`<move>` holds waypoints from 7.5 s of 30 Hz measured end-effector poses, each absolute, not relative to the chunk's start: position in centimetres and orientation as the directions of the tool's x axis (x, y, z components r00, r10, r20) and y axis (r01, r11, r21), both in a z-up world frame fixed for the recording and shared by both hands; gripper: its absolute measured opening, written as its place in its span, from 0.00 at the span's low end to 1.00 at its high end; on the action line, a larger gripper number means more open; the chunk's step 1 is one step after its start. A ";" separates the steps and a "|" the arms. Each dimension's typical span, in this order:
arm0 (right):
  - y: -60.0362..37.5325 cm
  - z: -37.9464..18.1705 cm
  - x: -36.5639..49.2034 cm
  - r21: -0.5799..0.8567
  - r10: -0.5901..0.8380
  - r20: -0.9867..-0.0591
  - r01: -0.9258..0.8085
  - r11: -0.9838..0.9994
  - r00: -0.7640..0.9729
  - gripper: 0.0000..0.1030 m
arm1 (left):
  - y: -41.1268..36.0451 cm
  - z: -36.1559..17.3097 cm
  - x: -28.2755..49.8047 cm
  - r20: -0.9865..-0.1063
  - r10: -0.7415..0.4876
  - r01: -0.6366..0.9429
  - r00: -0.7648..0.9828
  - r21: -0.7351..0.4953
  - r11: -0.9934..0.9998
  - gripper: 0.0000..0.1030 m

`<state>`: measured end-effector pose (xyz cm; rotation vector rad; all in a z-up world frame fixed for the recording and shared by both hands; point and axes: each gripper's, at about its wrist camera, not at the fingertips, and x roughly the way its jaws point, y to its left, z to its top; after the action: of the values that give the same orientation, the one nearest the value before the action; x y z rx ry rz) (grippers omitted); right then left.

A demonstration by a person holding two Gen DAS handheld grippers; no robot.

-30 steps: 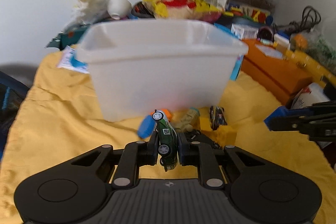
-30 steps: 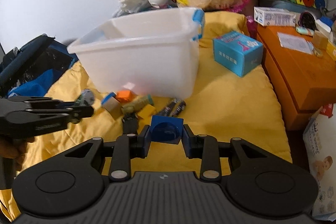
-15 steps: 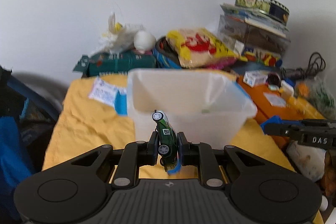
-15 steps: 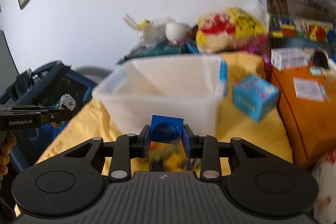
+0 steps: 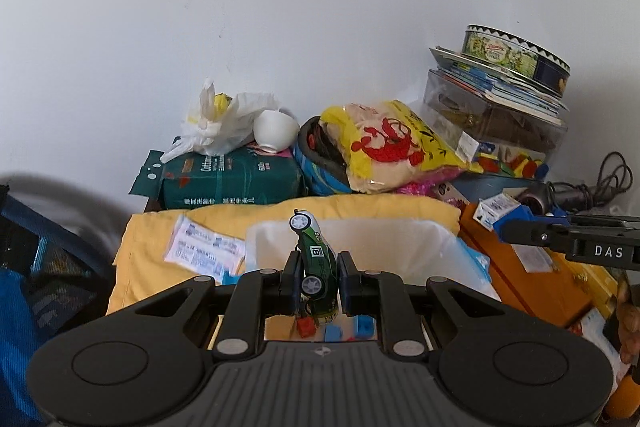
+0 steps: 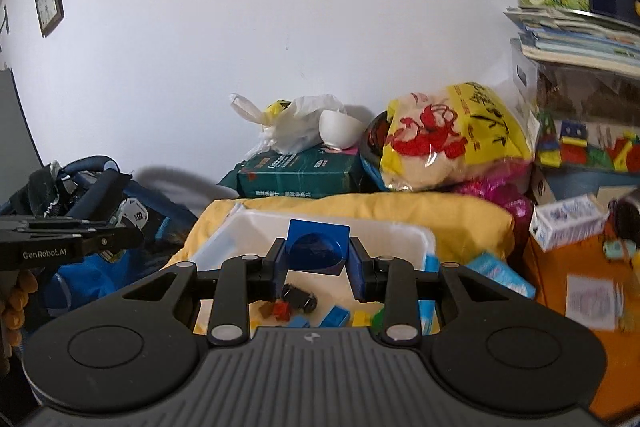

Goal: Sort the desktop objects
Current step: 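Carry the blue cube and green car into the clear bin and release both, then move both open tools back over the toy pile, then grasp the yellow cube with the right tool while the left tool grasps the black car, then carry the yellow cube and black car into the clear bin and release both, then move both open tools back over the toy pile, then grasp the black-yellow car with the right tool while the left tool grasps the blue ball, then carry the car and blue ball over the clear bin and release both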

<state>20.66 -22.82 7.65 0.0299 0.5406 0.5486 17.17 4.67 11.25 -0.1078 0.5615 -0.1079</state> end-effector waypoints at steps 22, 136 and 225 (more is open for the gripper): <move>-20.6 4.5 27.1 0.135 0.420 -0.621 -0.438 0.889 0.662 0.61 | 4.1 8.2 23.7 -0.653 -0.047 0.018 0.756 -0.051 0.999 0.62; -22.9 3.8 20.6 0.073 0.453 -0.549 -0.500 0.863 0.702 0.60 | 2.6 4.8 16.0 -0.608 -0.061 0.046 0.792 -0.041 0.998 0.60; -21.5 8.4 19.8 0.104 0.481 -0.440 -0.489 0.866 0.758 0.32 | 2.1 11.8 17.4 -0.490 -0.087 0.060 0.868 -0.070 0.996 0.40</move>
<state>19.85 -21.54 8.44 -0.0170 0.4742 0.5283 17.37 2.11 11.83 -0.0525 0.5148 -0.0770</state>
